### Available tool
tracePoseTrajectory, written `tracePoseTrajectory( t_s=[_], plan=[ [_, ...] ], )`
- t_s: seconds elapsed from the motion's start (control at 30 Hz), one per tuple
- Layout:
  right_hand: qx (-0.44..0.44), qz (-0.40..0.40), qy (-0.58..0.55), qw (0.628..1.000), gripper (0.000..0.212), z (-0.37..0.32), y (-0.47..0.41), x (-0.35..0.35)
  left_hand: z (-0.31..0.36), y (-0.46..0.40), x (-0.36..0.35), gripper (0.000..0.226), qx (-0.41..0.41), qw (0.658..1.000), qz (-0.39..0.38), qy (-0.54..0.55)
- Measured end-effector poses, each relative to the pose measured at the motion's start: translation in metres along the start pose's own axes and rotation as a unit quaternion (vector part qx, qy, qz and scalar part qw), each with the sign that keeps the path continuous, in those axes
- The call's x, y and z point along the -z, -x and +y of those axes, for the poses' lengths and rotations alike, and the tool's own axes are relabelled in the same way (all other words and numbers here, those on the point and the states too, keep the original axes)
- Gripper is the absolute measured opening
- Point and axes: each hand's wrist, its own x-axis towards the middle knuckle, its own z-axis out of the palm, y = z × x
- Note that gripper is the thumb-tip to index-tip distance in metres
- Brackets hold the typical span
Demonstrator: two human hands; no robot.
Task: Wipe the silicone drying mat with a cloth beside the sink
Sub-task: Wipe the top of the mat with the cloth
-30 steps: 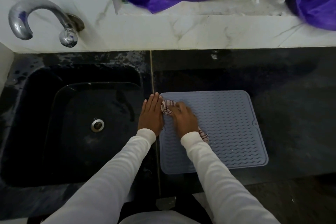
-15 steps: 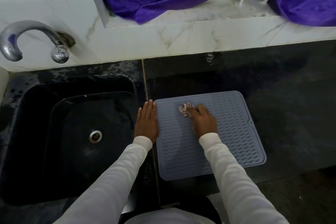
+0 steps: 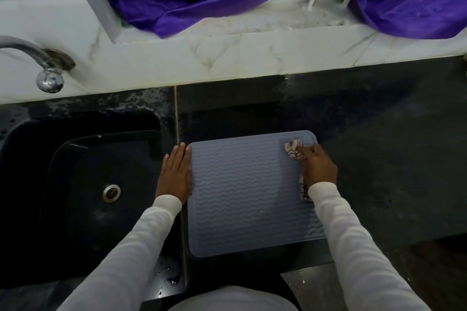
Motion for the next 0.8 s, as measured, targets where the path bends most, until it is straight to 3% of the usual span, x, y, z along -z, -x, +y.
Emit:
tracePoseTrajectory(
  t_s=[0.23,0.47,0.6,0.7,0.8],
  plan=[
    [-0.037,0.035,-0.015,0.999,0.027,0.041,-0.008,0.009,0.003,0.001,0.0,0.06,0.008,1.0,-0.002,0.002],
    [-0.105,0.004,-0.086,0.991,0.033,0.031,-0.009,0.017,0.007,0.002,0.004,0.059,0.011,1.0,0.011,0.023],
    [-0.049,-0.006,-0.146,0.988,0.028,-0.028,-0.004,0.036,0.009,0.003,0.004,0.058,0.016,0.999,0.021,0.024],
    [0.065,-0.01,-0.136,0.989,0.023,-0.109,0.013,0.029,0.008,0.003,0.004,0.057,0.02,0.999,0.023,0.034],
    [0.17,-0.052,-0.108,0.978,0.047,-0.191,0.031,0.001,0.007,0.001,0.002,0.056,0.019,0.999,0.021,0.041]
  ],
)
